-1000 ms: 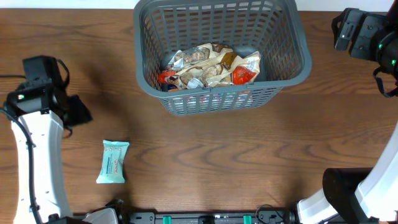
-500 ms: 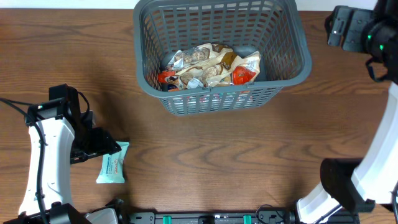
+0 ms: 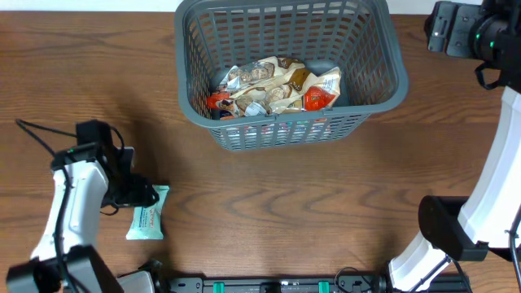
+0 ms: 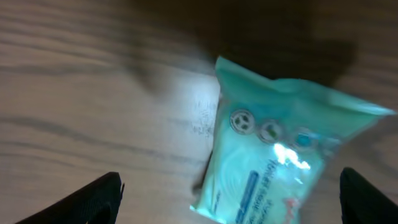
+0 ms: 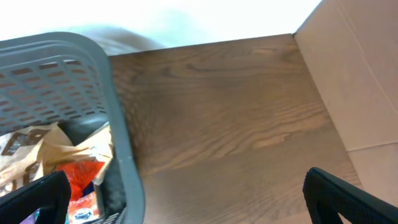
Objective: Pack container
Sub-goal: 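Withdraw the left gripper and lower it onto the light-blue tissue pack, then close the left gripper on the light-blue tissue pack, then lift the light-blue tissue pack and lower it into the basket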
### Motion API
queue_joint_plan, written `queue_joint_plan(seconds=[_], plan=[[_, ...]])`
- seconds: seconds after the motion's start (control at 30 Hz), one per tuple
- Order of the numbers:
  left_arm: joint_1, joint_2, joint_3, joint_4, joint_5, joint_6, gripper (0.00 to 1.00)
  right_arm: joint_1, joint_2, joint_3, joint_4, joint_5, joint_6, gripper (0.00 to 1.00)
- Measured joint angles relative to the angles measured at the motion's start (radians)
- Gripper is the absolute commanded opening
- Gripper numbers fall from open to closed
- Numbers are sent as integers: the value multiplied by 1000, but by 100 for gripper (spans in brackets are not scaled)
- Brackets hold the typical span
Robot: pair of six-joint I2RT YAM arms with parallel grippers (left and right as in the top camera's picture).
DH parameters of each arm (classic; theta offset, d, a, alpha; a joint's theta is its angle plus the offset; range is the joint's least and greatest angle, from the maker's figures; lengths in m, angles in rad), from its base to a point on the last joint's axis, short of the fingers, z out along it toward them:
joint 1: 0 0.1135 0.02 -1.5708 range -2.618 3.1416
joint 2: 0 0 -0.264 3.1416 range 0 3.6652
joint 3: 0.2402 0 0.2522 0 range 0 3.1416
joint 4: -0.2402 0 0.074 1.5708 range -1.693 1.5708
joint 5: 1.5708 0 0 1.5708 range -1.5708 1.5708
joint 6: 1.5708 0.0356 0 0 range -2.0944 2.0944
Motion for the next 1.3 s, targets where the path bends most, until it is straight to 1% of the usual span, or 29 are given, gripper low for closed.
queue_joint_plan(seconds=[0.3,0.33,0.47,0.53,0.57,0.63,0.73,0.8,0.87,0.9,1.17,1.3], plan=[[0,141,-11,31,-11,19,81,-15,0,0,1,0,0,99],[0,164,-11,34,-11,19,79,-17,0,0,1,0,0,99],[0,237,-4,30,17,29,63,-21,0,0,1,0,0,99],[0,259,6,24,41,42,49,-27,0,0,0,0,0,99],[0,268,13,18,44,39,38,-32,0,0,0,0,0,96],[-1,285,25,10,46,41,7,-42,0,0,1,1,-6,86],[-1,303,38,6,38,44,6,-58,0,0,1,4,-10,50],[-1,306,39,6,38,44,5,-68,0,0,1,5,-13,36],[-1,306,39,7,38,45,6,-83,0,0,1,5,-12,26],[-1,306,39,6,38,45,6,-92,0,0,1,6,-10,22],[-1,327,73,-24,37,47,6,-135,0,0,6,8,-7,11],[-1,336,138,-11,36,48,5,-140,0,0,14,8,-8,5]])
